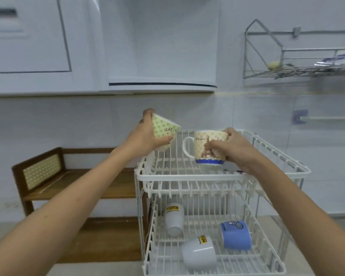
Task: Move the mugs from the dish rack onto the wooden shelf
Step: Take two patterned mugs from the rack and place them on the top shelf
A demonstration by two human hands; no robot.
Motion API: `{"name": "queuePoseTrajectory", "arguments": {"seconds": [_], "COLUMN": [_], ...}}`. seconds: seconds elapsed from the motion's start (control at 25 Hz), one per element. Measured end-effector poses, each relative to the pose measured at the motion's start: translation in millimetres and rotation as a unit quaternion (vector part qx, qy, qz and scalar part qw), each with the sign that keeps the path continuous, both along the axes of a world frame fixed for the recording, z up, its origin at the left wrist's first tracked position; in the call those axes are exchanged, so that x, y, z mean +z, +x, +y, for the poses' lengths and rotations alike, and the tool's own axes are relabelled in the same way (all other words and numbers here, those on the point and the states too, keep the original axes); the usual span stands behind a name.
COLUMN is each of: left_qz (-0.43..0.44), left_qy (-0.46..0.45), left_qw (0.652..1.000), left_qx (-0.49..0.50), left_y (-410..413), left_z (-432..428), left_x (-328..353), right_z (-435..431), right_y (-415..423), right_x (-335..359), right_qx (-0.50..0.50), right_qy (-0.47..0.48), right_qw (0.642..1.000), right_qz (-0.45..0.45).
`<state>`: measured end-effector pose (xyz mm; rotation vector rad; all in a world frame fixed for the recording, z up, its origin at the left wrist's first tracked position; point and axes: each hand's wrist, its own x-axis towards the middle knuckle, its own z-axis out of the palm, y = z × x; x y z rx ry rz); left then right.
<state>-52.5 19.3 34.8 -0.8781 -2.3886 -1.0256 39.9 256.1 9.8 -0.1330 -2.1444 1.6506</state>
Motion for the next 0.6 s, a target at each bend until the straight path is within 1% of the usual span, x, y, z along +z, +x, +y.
{"name": "queuePoseTrajectory", "arguments": {"seconds": [0.08,0.12,0.2,0.28,0.36,0.44,0.52,0.6], "left_qz": [-0.029,-0.024,-0.004,-0.021,-0.029,-0.028,-0.037,-0.028], "left_qy": [0.043,0.063,0.099,0.145,0.166,0.174,0.188,0.181], "left_qw": [0.996,0.992,0.987,0.978,0.977,0.980,0.980,0.983], "left_qx": [-0.079,-0.102,-0.129,-0.147,-0.133,-0.095,-0.052,0.005], "left_y": [19.8,30.9,51.0,64.1,66.0,58.1,40.9,16.7], "left_z": [-28.0,-44.2,-77.3,-114.3,-152.5,-185.8,-217.1,-245.7], "left_x": [-0.8,-6.6,-21.4,-35.9,-44.9,-48.9,-53.6,-61.7], "right_z": [-7.3,-15.0,-33.3,-60.8,-98.1,-139.7,-183.6,-222.9], "right_y": [5.8,9.5,20.3,32.2,38.1,37.5,29.8,16.0], "right_x": [5.7,7.3,11.4,17.8,25.3,31.4,32.9,29.2], "right_qx": [-0.015,-0.020,-0.019,0.009,0.043,0.065,0.067,0.051], "right_qy": [-0.022,-0.015,0.036,0.096,0.126,0.137,0.146,0.163], "right_qw": [0.998,0.997,0.993,0.988,0.983,0.979,0.976,0.976], "right_qz": [0.054,0.074,0.109,0.119,0.126,0.140,0.145,0.138]}}
